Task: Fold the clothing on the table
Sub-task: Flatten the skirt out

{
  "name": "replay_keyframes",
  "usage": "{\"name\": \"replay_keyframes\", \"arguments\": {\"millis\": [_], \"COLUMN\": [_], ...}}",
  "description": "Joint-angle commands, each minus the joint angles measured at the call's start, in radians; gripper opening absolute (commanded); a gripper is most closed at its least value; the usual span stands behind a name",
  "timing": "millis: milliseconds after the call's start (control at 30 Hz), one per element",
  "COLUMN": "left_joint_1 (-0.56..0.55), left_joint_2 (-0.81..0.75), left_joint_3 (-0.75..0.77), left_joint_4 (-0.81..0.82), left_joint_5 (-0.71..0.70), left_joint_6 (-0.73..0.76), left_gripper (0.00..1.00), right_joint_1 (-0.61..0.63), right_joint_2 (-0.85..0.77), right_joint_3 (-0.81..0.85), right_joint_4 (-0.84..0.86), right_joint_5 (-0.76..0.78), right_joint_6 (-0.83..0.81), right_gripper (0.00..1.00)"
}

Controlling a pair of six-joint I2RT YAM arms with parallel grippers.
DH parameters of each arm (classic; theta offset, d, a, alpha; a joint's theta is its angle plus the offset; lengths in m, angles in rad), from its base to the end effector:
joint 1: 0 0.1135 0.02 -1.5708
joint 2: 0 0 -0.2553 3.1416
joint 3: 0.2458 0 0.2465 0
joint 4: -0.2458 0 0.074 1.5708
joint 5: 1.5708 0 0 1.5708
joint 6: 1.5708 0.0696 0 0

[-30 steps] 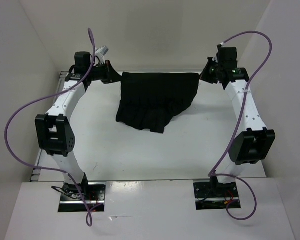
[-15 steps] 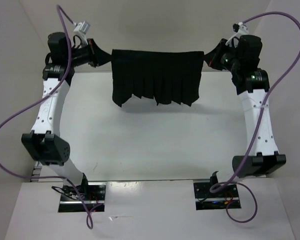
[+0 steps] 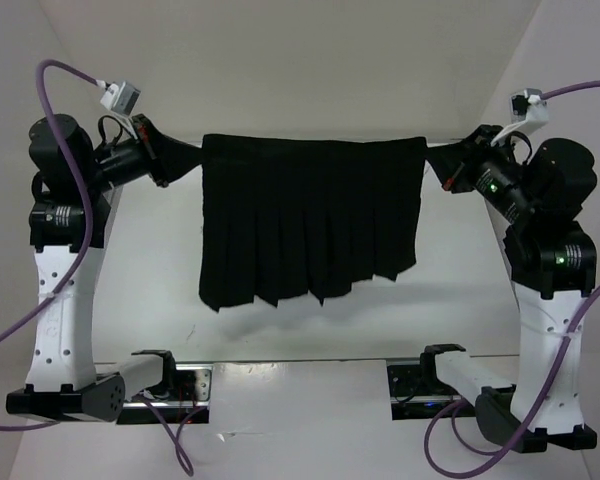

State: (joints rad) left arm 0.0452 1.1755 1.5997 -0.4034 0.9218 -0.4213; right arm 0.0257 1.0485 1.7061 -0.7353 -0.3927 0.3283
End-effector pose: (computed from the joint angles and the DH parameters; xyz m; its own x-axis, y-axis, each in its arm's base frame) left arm 0.2332 -0.0450 0.5046 -0.2953 -0.2608 -0.9191 0.7097 0.5842 -0.3937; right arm 0.1823 0.0313 0.5176 -0.2041 0.2928 -0.9342 -0.3585 0.8656 0.3496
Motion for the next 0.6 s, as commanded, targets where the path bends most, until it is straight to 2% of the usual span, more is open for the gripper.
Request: {"name": "replay_keyframes", "arguments": {"millis": [0,167,267,367,433,567], "left_joint_1": [0.025,0.035,0.035,0.022,0.022,0.013], "left_joint_2": [0.100,0.314,0.507,0.759,0.834,0.935], "left_joint_3": [0.019,0.009,0.052,0.148,0.190,0.279], "left_joint_4": [-0.014,0.083,0.103,0.112,0.152,0.179], "left_joint_5": [-0.063,-0.049,-0.049,-0.049,-0.028,-0.054], "left_joint_6": [0.010,-0.011,-0.011,-0.002,-0.016,-0.045], "left_gripper": [0.00,0.00,0.00,0.00,0.00,0.00], "right_joint_1": [-0.024,-0.024,-0.024,-0.024,-0.024,-0.024], "right_joint_2": [0.091,0.289,0.467,0.645,0.762,0.864], "right_joint_3": [-0.016,-0.097,-0.106,-0.028,0.012,0.108], "right_joint_4": [0.036,0.155,0.217,0.252,0.252,0.272], "right_joint_5": [0.052,0.034,0.002,0.002,0.020,0.040], "right_joint_6": [-0.002,0.038,0.049,0.049,0.038,0.029], "right_gripper": [0.00,0.00,0.00,0.00,0.00,0.00]}}
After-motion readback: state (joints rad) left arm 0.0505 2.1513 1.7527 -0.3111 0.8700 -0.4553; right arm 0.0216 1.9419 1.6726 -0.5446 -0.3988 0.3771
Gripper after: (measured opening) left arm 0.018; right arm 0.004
